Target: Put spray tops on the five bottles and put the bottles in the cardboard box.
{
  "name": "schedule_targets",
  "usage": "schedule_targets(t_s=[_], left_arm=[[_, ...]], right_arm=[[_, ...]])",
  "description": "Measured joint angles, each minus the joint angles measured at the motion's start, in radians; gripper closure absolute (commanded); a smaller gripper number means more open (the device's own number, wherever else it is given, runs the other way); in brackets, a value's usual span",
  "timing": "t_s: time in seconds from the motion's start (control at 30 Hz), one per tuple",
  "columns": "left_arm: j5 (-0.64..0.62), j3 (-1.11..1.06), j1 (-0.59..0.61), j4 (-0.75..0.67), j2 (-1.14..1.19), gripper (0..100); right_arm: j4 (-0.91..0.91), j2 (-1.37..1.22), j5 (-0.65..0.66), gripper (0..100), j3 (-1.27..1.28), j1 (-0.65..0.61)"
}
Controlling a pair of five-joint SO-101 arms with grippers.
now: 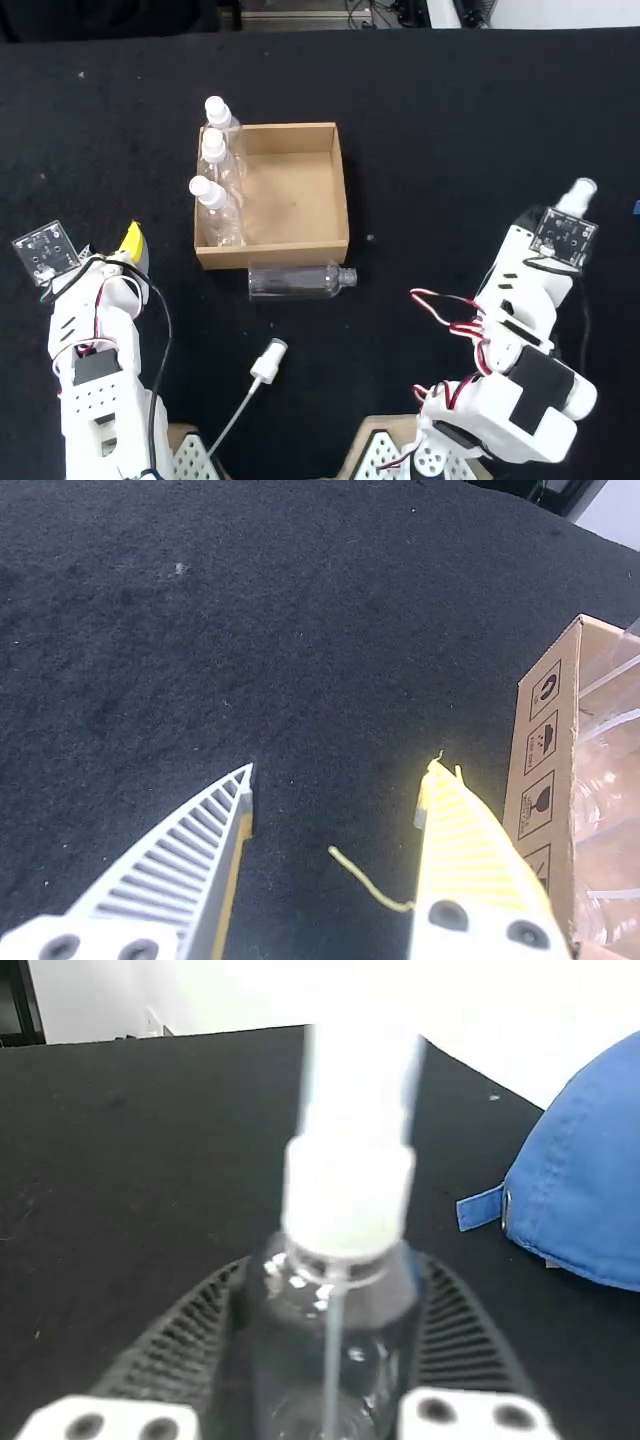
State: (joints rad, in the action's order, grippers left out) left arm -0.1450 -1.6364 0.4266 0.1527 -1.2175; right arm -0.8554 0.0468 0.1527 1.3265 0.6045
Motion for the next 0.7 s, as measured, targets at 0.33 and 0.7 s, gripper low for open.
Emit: schedule_targets(t_s=[0.33, 0.7], left_arm=[[0.000, 0.000, 0.000, 0.000, 0.000, 75], [0.000, 0.000, 0.000, 0.000, 0.000, 75]], right_arm=[[0.000, 0.015, -0.060, 93.7, -0.017, 0.000], [0.118, 0.379, -0.074, 94.2, 0.048, -0.247]])
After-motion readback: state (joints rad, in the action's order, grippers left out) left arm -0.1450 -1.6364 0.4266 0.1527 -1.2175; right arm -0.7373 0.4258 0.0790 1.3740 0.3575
